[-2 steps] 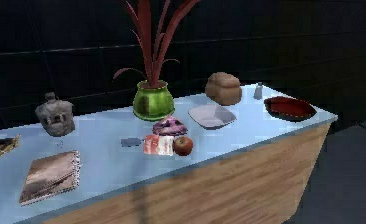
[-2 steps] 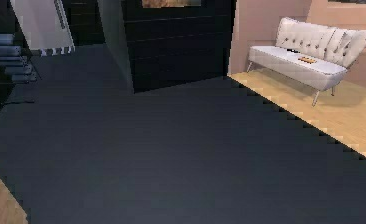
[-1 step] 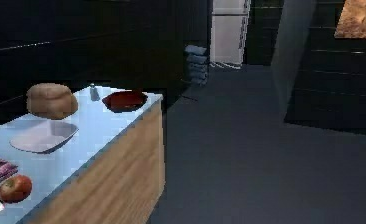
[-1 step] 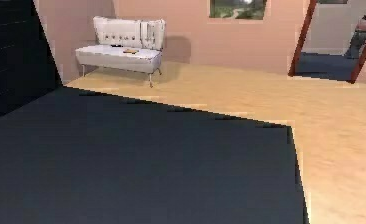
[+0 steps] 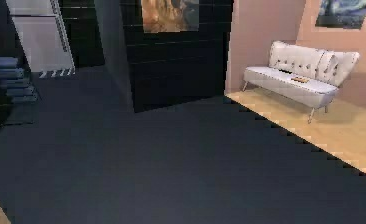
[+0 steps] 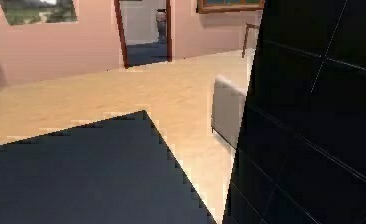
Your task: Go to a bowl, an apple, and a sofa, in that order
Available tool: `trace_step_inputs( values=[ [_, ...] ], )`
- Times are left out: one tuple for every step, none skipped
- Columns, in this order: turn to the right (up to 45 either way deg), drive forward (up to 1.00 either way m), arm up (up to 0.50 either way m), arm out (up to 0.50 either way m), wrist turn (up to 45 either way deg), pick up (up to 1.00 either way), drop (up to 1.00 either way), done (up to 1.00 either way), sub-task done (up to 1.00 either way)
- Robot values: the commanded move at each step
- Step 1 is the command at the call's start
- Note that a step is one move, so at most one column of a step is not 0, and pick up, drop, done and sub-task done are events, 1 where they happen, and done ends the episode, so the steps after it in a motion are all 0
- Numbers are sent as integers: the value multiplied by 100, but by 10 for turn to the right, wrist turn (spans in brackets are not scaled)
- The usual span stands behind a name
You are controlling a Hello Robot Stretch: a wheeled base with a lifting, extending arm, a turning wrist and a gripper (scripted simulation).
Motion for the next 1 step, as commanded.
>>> trace_step_inputs(
  values=[
    [450, 0, 0, 0, 0, 0, 0, 0, 0]
  ],
)
